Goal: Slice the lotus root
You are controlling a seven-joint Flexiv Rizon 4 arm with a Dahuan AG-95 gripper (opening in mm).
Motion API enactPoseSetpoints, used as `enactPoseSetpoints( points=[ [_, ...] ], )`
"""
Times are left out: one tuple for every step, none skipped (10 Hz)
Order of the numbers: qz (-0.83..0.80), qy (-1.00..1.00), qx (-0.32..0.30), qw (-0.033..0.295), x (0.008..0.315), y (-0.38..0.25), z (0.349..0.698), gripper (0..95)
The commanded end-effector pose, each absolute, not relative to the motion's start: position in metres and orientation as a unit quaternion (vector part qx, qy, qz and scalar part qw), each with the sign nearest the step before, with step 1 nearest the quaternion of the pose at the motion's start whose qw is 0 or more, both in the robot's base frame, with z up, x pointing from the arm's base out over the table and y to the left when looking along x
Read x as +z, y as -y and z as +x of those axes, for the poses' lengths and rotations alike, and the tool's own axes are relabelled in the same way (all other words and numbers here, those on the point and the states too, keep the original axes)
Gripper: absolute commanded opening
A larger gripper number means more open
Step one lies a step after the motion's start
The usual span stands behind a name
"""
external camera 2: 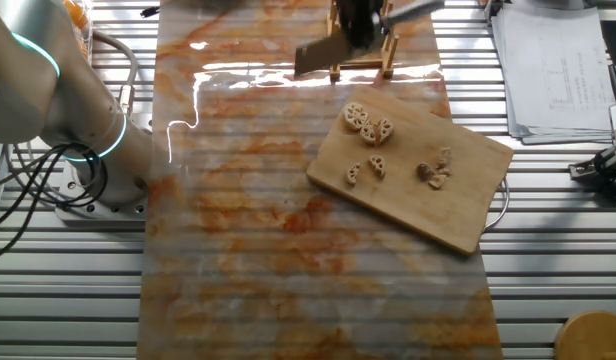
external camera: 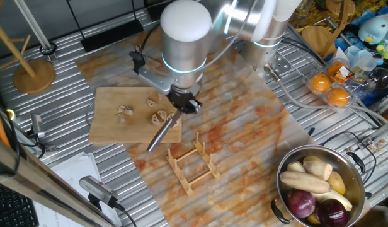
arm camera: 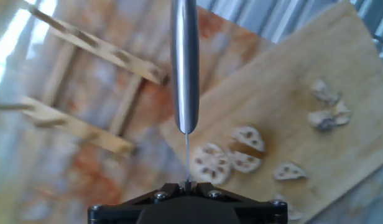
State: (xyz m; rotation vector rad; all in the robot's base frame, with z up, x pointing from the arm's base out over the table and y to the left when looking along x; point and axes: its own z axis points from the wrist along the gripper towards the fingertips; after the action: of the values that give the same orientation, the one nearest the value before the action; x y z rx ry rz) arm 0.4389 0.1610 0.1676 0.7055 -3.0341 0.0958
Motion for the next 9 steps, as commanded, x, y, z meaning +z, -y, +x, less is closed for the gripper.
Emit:
enactPoseSetpoints(
  points=[
    [0.134, 0.990, 0.003, -0.040, 0.166, -0.195, 0.450, 0.0],
    [0.125, 0.991, -0.002, -0.044, 0.166, -0.205, 0.457, 0.0],
    [0.111, 0.993, -0.006, -0.044, 0.167, -0.214, 0.461, 0.0],
    [0.100, 0.994, -0.008, -0.042, 0.168, -0.223, 0.464, 0.0],
    [0.091, 0.995, -0.006, -0.041, 0.165, -0.234, 0.469, 0.0],
    [0.083, 0.996, -0.005, -0.040, 0.161, -0.241, 0.471, 0.0],
    [0.080, 0.996, -0.002, -0.039, 0.157, -0.246, 0.473, 0.0],
    [0.081, 0.996, 0.001, -0.039, 0.155, -0.248, 0.474, 0.0],
    [0.085, 0.996, 0.008, -0.038, 0.154, -0.248, 0.475, 0.0]
  ],
)
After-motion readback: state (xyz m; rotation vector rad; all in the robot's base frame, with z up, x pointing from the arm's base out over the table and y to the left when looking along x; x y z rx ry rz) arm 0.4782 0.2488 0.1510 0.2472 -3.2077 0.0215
